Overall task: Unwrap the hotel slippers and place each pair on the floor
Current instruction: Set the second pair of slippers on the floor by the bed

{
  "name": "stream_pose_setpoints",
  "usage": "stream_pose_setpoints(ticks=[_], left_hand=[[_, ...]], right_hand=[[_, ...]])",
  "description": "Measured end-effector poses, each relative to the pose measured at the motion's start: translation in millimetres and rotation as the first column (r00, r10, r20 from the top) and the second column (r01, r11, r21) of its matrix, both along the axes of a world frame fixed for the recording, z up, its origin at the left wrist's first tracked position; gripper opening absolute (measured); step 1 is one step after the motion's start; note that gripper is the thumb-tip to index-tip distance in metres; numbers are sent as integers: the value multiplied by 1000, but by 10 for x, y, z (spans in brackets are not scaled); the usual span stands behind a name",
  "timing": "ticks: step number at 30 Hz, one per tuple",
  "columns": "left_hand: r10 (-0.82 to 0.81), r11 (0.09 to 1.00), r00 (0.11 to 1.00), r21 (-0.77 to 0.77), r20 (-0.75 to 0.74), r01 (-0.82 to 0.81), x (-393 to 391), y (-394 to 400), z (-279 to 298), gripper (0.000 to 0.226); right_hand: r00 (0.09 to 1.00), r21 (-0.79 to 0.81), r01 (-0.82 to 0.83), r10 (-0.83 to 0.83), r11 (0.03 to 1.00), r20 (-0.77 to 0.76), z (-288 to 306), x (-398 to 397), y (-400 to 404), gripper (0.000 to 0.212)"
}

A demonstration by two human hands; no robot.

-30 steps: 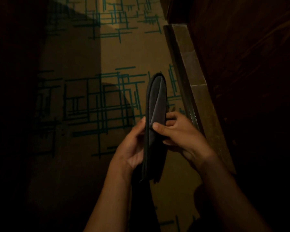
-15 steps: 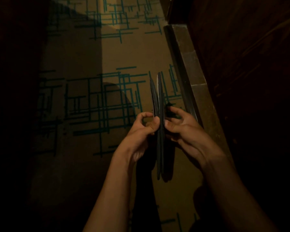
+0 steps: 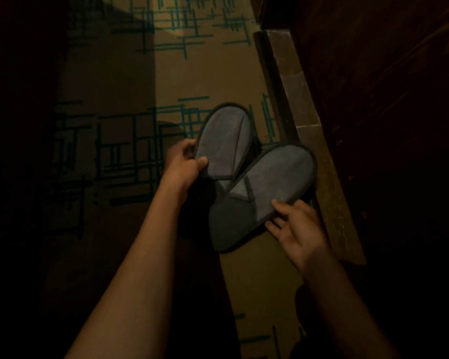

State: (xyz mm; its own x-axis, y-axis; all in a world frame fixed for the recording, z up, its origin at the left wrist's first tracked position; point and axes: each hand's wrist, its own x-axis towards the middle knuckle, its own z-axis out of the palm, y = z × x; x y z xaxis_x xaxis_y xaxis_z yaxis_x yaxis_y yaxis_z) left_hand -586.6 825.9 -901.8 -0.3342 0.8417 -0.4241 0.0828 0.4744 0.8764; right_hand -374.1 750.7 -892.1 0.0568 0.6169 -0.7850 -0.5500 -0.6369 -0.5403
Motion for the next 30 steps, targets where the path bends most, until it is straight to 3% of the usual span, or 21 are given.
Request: stream_pose_setpoints(ticks=[2, 5, 8, 12, 16, 21, 24, 30], left_hand=[[-161, 986, 950, 5, -269, 169, -76, 165, -38, 37], [-337, 938, 837, -81, -431, 336, -106, 300, -61, 39], [-404, 906, 789, -85, -464, 414, -77, 355, -119, 26], [-471, 853, 729, -46, -496, 520, -9, 383, -167, 23], [-521, 786, 627, -39, -579, 617, 62, 412, -150, 26], [-500, 757, 573, -7, -650, 653, 70, 441, -176, 24], [-521, 732, 529, -32, -670, 680, 91, 468, -189, 27], [-524, 730, 522, -39, -673, 683, 108, 489, -221, 30]], right_hand=[[995, -91, 54, -61, 994, -83, -54, -64, -147, 30], [984, -168, 103, -125, 980, -127, -131, -173, -373, 36], [983, -229, 138, -161, 964, -84, -144, -292, -469, 33], [975, -346, 155, -200, 926, -99, -120, -361, -438, 43], [998, -412, -27, 0, 911, -63, -96, -418, -435, 11], [991, -378, 24, -71, 926, -110, -161, -564, -493, 28], [970, -373, 80, -158, 924, -184, -123, -593, -456, 16], [990, -348, -33, -17, 937, -138, -123, -576, -380, 24]])
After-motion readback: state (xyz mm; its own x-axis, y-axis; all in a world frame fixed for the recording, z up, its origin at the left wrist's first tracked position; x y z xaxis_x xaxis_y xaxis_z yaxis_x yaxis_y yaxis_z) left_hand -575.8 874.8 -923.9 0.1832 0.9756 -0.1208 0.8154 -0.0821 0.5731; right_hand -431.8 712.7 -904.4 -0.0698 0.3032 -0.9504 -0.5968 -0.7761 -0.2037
